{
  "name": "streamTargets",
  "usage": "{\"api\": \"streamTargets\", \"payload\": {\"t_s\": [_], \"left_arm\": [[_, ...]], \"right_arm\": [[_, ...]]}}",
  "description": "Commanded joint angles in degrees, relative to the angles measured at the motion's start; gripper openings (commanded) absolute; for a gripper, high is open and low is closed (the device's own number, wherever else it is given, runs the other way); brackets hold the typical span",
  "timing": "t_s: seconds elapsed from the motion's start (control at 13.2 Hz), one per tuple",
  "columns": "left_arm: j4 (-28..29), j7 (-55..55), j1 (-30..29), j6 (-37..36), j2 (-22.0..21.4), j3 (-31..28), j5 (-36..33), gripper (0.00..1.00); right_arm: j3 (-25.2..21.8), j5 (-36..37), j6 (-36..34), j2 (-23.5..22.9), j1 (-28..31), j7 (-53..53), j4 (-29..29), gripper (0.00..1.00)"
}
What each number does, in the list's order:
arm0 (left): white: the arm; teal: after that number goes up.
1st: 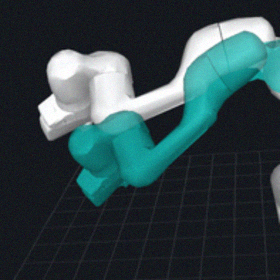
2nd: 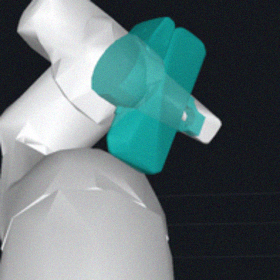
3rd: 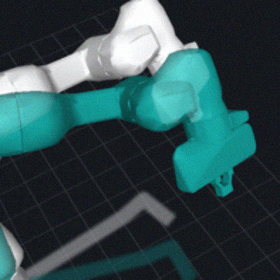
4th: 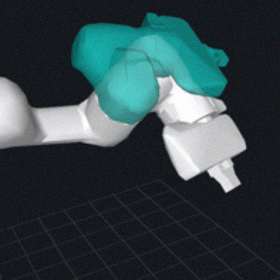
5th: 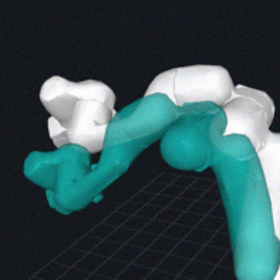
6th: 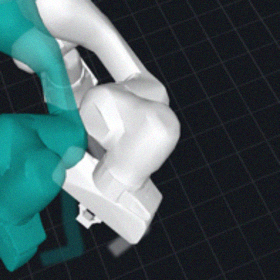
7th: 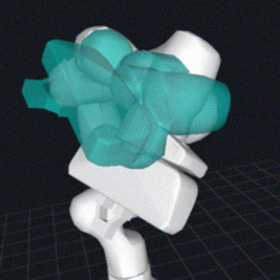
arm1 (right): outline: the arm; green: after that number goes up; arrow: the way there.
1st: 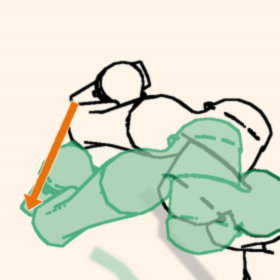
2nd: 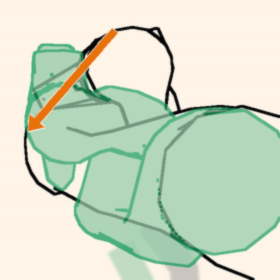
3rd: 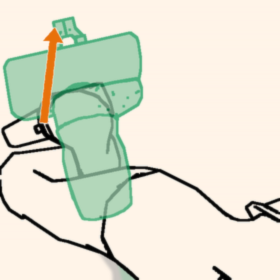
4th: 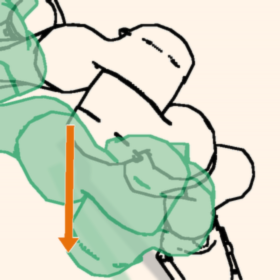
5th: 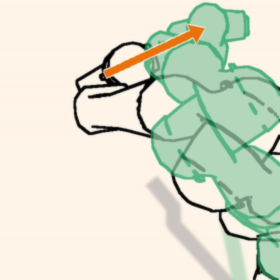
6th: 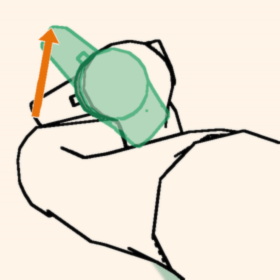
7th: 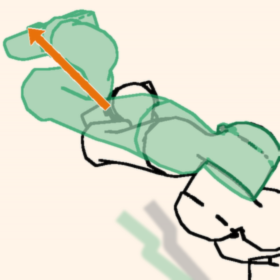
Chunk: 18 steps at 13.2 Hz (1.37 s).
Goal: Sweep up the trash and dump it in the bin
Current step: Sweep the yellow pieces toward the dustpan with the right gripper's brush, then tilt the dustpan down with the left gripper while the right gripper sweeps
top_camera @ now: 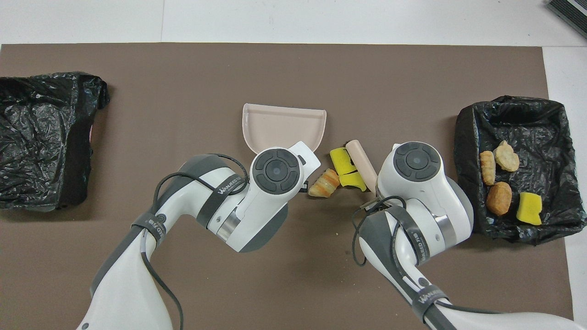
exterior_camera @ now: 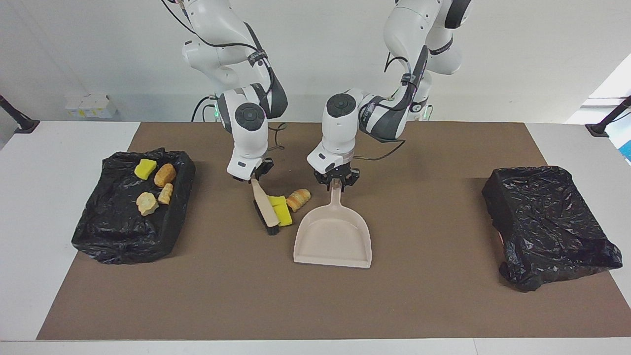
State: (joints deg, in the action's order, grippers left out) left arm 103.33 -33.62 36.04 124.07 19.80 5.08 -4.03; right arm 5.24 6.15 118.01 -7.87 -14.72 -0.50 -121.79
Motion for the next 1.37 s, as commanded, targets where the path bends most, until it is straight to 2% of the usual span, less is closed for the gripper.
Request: {"api": "streamTargets", "payload": {"t_s": [0.0, 0.3, 0.53, 0.68, 0.83, 1.29], "left_arm": [[0.9, 0.3, 1.0, -0.1, -1.6, -1.0, -0.1, 0.05], [-0.2, 7.1, 0.2, -4.0, -4.3, -1.6, -0.2, 0.02], [-0.9, 18.0, -0.4, -9.7, -5.8, -1.6, -4.3, 0.01], [-1.7, 25.0, -0.4, -12.0, -5.8, -1.6, -8.2, 0.02], [-1.9, 31.8, -1.6, -13.4, -6.6, -1.7, -8.3, 0.01], [-0.9, 58.2, -7.0, -21.2, -9.4, -1.6, -8.2, 0.0]], "right_arm": [[0.0, -2.5, -0.4, 1.1, 0.3, -1.6, -1.5, 0.0], [0.0, -2.5, -0.3, 1.0, 0.3, -1.6, -1.4, 0.0], [0.0, -2.5, -0.3, 1.0, 0.3, -1.3, -1.4, 0.0], [-0.1, -2.5, -1.7, 1.0, 0.6, -0.6, -0.4, 0.0], [-0.6, -2.5, -5.6, 1.7, 1.5, -0.5, 1.0, 0.0], [-0.5, -2.5, -10.7, 4.7, 4.3, 1.6, -0.7, 0.0]]}}
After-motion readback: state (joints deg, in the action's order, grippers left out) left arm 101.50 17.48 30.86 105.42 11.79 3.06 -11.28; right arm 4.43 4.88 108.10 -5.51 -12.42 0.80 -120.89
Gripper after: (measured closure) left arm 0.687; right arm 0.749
